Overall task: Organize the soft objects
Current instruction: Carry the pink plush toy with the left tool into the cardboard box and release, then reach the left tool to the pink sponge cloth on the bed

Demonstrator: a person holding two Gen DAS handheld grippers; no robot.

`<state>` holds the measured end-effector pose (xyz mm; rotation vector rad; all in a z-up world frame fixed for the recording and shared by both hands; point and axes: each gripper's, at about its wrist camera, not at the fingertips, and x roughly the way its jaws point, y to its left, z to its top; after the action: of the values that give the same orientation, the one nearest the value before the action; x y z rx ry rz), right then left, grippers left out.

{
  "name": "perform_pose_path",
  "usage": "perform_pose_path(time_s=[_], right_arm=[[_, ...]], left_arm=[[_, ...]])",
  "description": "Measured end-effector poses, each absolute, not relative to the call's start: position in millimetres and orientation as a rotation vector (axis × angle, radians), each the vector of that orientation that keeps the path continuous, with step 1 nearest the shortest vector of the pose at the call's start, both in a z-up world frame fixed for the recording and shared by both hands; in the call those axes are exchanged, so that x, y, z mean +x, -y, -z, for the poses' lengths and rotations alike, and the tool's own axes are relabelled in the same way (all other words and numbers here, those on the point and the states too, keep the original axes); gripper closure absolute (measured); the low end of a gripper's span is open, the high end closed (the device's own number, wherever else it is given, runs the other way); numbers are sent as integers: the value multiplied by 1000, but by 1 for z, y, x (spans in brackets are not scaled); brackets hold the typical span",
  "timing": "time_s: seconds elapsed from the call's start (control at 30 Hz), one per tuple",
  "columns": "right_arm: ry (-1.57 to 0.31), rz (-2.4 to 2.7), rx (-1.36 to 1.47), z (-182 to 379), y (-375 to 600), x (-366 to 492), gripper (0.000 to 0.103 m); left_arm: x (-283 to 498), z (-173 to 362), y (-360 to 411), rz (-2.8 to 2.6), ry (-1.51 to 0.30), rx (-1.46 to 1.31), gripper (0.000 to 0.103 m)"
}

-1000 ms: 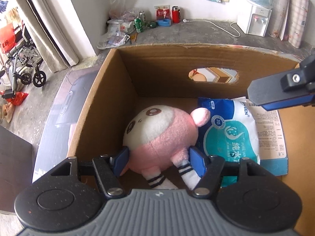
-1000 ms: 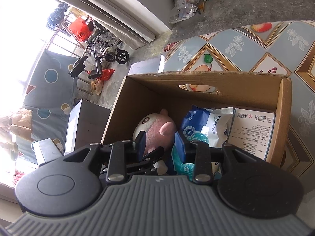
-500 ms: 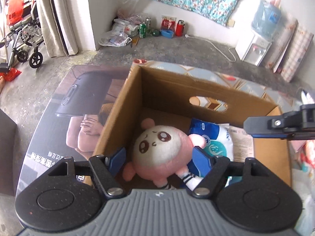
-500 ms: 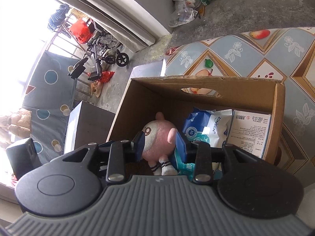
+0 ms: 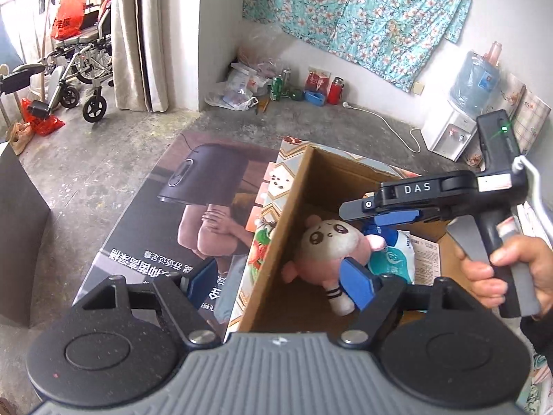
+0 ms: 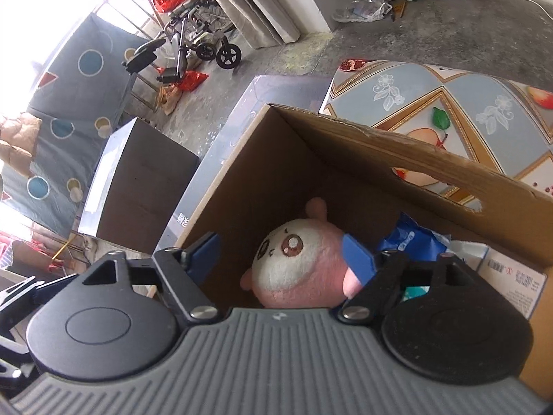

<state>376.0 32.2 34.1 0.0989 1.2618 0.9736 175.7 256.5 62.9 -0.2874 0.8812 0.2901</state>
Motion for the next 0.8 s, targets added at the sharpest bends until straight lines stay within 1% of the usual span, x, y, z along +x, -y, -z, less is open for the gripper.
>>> perform_pose_path(time_s=[0.3,0.5,0.53,0.6,0.7,0.8], right_arm=[[-1405,-981,-13,27,-74,402,11],[-1431,-1081,-169,33,-97,391,11],[-1442,-1088,-185,34,-100,388,12],[-1428,-1108,-206,29,-103,381,24],[-1339,-1057,-229,16,-100,371,26],[-1254,-1018,-157,1,-87,369,27]], left_arm=[[144,-65,-296,-375,-852,-338,24],[140,-58,-307,-391,-862,-370,24],[139,-57,-307,-390,-863,-373,24],[138,-55,-307,-389,-862,-379,24],[133,-53,-307,-390,-856,-396,24],[126,-53,-307,-390,-842,-407,24]])
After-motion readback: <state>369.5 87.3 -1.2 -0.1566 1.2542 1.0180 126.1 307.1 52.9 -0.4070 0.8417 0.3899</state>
